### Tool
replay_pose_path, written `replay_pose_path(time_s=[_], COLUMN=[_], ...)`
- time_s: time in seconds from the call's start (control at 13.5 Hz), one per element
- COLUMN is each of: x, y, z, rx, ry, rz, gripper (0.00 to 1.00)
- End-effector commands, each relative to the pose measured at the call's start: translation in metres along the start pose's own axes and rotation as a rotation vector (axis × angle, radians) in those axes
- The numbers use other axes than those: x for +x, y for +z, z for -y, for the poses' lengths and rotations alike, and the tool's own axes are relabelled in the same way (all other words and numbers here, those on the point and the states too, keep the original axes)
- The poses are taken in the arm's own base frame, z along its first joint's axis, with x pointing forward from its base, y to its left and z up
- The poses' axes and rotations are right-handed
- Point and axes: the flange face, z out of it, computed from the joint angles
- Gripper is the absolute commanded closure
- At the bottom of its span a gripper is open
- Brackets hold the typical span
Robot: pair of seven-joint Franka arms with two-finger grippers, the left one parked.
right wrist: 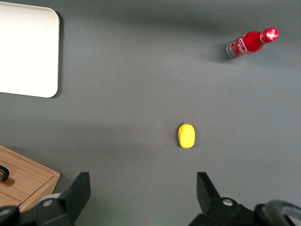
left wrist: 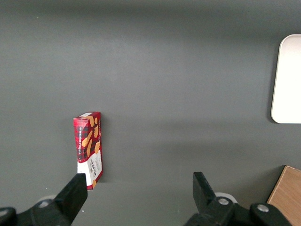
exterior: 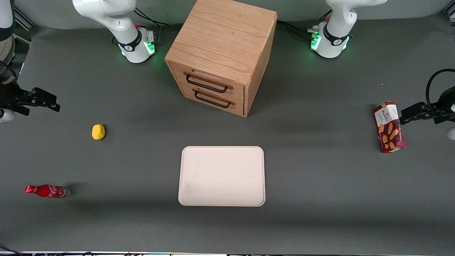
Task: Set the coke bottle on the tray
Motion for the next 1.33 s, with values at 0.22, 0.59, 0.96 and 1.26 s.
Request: replay_pose_path(time_s=[0.22, 0.59, 0.96, 1.26], x=[-0.003, 0.0, 0.034, 0.064], y=[-0.006, -0.006, -0.01, 0.0], z=[0.0, -0.05, -0.112, -0.153], rx=[-0.012, -0.011, -0.035, -0.05], ry=[0.02, 0.096, 0.091, 0.03], rz=[-0.005, -0.02, -0.062, -0.081], gripper=[0.0, 0.0, 0.0, 0.0])
